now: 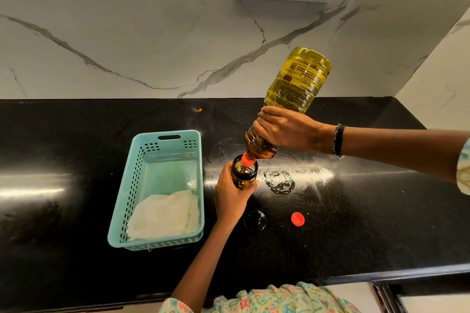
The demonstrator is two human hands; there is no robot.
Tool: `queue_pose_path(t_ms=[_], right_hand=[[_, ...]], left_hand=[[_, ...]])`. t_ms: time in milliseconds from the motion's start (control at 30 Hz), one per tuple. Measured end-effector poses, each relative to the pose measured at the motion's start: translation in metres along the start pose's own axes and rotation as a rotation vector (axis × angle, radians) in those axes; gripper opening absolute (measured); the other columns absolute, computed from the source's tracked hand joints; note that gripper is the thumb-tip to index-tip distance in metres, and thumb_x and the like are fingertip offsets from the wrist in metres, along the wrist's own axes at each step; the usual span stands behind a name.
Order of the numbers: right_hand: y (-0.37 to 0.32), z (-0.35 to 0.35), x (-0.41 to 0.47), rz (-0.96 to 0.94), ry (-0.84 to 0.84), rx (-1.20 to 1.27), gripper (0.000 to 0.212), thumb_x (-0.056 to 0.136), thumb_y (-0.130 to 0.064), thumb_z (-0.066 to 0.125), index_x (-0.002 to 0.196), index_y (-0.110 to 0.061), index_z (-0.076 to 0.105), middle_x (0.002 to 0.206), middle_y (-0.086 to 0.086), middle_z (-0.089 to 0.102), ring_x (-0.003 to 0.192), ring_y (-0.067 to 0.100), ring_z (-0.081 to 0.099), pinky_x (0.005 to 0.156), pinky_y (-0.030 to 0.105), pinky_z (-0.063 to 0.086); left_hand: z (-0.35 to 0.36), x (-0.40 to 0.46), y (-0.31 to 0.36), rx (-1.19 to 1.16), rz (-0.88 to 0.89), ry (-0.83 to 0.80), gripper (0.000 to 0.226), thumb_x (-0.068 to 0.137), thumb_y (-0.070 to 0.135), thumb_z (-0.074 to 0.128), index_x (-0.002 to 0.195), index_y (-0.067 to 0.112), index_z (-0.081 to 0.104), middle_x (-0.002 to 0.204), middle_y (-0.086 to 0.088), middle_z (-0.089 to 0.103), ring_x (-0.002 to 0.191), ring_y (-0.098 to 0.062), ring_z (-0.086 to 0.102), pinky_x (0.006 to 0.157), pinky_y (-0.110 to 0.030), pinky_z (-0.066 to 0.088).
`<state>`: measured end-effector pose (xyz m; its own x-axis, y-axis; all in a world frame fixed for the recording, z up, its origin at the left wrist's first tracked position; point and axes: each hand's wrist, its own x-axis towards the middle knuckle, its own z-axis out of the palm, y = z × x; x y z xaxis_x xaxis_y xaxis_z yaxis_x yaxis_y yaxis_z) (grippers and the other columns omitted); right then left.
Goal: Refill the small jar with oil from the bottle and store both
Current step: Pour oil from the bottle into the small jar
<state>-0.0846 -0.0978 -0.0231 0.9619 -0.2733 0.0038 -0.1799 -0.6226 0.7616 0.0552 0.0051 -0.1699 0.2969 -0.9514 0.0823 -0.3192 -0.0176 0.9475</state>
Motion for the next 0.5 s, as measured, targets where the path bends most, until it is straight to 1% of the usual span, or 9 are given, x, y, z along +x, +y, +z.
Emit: queue_pose_path(t_ms=[67,167,267,333,433,500], right_hand=[[0.000,0.000,0.001,-0.002,-0.002,-0.004,0.050,0.080,0.001,0.024,0.095,-0.013,0.070,0.094,0.006,0.074,0.090,0.019,0.070,0.095,0.029,0.049],[-0.001,0.001,0.003,-0.019,-0.008,-0.014,0.039,0.081,-0.001,0.035,0.094,-0.013,0.069,0.093,0.005,0.074,0.090,0.019,0.070,0.095,0.029,0.049],[-0.002,0.003,0.001,0.008,-0.018,0.006,0.050,0.082,0.001,0.023,0.094,-0.013,0.069,0.093,0.005,0.074,0.090,0.019,0.070,0.095,0.029,0.049],[-0.005,0.004,-0.002,0.021,-0.017,0.012,0.051,0.082,0.002,0.021,0.096,-0.014,0.068,0.095,0.004,0.073,0.091,0.018,0.070,0.095,0.029,0.049],[-0.008,0.009,-0.007,0.058,0.006,0.065,0.038,0.083,-0.001,0.032,0.101,-0.012,0.064,0.096,0.006,0.072,0.092,0.022,0.068,0.096,0.032,0.048],[-0.008,0.012,-0.010,0.111,0.022,0.122,0.031,0.083,-0.005,0.039,0.103,-0.009,0.063,0.095,0.008,0.071,0.091,0.025,0.068,0.095,0.034,0.049]], left_hand=[[0.000,0.000,0.000,-0.001,-0.002,-0.002,0.052,0.065,0.027,0.083,0.105,0.031,0.049,0.100,0.012,0.061,0.089,0.001,0.057,0.070,-0.007,0.038],[0.000,0.000,0.000,0.005,-0.001,0.001,0.052,0.065,0.028,0.083,0.105,0.032,0.049,0.099,0.014,0.060,0.089,0.003,0.056,0.070,-0.006,0.038],[-0.001,0.000,0.001,0.004,0.001,0.006,0.053,0.065,0.027,0.083,0.105,0.032,0.049,0.100,0.014,0.060,0.089,0.005,0.055,0.070,-0.006,0.039],[-0.001,-0.001,0.001,0.000,0.000,0.000,0.054,0.065,0.027,0.083,0.108,0.031,0.050,0.102,0.013,0.061,0.091,0.006,0.056,0.072,-0.003,0.039],[-0.001,0.000,0.000,0.012,-0.008,-0.004,0.056,0.065,0.028,0.083,0.112,0.027,0.052,0.106,0.011,0.062,0.095,-0.001,0.057,0.073,-0.003,0.038],[-0.001,0.000,0.001,0.022,-0.014,-0.001,0.057,0.065,0.029,0.084,0.113,0.025,0.052,0.107,0.011,0.062,0.096,-0.002,0.057,0.072,-0.004,0.038]])
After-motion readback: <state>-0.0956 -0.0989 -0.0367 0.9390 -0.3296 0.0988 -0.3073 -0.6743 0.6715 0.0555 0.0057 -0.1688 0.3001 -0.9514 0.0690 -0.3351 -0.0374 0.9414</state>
